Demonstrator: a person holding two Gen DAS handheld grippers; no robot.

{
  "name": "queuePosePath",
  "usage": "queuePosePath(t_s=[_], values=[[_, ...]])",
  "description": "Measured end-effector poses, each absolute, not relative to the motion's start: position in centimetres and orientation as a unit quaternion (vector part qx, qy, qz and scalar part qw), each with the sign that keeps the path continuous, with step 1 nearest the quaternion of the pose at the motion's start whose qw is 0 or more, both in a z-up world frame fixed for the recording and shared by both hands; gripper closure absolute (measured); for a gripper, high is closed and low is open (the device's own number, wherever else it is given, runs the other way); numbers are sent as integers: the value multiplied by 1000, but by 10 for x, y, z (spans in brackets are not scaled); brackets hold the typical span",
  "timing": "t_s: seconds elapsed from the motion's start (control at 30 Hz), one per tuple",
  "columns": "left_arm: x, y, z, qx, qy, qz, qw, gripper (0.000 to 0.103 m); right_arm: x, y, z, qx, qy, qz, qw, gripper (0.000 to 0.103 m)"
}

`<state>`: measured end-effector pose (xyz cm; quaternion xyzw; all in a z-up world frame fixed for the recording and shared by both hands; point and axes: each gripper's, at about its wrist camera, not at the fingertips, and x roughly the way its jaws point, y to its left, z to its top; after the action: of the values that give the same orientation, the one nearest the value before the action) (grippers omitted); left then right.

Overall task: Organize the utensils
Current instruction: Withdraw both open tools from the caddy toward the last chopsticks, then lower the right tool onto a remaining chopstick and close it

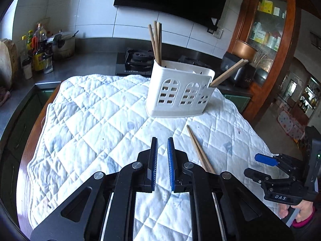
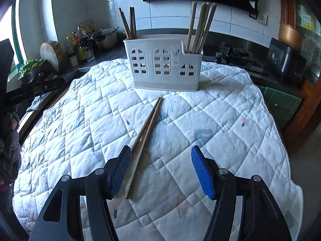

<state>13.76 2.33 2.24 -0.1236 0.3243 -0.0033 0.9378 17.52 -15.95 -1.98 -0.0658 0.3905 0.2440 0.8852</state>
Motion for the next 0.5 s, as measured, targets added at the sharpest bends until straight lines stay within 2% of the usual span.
queuePosePath(t_s=[0.23, 0.5], values=[[117, 21, -9, -120, 347, 16, 930, 92, 164, -148, -46, -49, 405, 248, 878, 42], [107, 19, -24, -114, 364, 30, 924, 92, 163, -134, -56, -48, 410, 251, 876, 48]])
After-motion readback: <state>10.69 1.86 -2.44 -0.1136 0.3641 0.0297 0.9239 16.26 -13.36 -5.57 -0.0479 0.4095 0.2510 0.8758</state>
